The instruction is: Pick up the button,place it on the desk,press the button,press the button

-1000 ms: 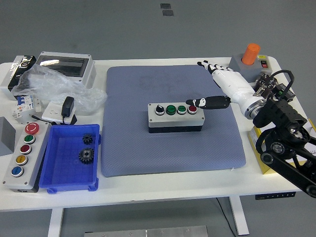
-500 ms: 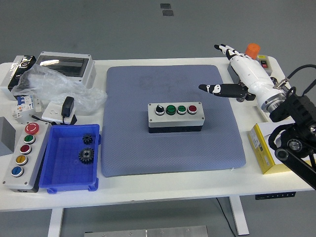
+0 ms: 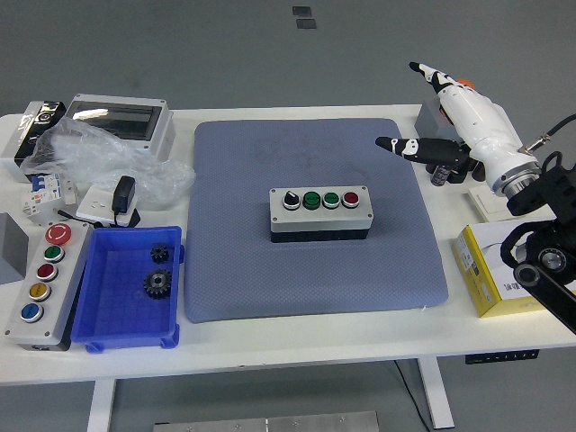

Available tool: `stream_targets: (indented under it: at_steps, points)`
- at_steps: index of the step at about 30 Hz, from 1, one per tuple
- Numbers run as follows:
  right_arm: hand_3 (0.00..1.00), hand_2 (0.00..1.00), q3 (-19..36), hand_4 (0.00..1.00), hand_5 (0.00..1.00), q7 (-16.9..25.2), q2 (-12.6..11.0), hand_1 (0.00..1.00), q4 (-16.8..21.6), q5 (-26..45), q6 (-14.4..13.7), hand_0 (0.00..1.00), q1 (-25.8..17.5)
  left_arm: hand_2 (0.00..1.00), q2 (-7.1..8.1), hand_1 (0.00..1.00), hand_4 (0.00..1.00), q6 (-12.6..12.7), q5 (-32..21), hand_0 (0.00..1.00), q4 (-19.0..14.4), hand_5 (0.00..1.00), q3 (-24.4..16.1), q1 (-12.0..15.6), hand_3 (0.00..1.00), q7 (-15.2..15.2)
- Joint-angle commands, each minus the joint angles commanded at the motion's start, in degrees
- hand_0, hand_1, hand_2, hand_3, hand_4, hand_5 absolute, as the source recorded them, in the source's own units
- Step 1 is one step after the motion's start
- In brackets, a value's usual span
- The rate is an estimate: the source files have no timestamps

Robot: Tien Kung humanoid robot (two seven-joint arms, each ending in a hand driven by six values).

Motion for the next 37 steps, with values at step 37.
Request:
stream_targets:
  at_steps: [37]
  points:
    - [0.998, 0.938, 3.24, 0.998, 0.58, 0.64, 1.42, 0.877, -0.88, -0.05, -1.6, 0.874, -2.73, 0.613, 0.33, 0.689, 0.65, 0.1, 0.56, 0.664, -0.29, 0.347, -1.02, -0.15, 0.648, 0.08]
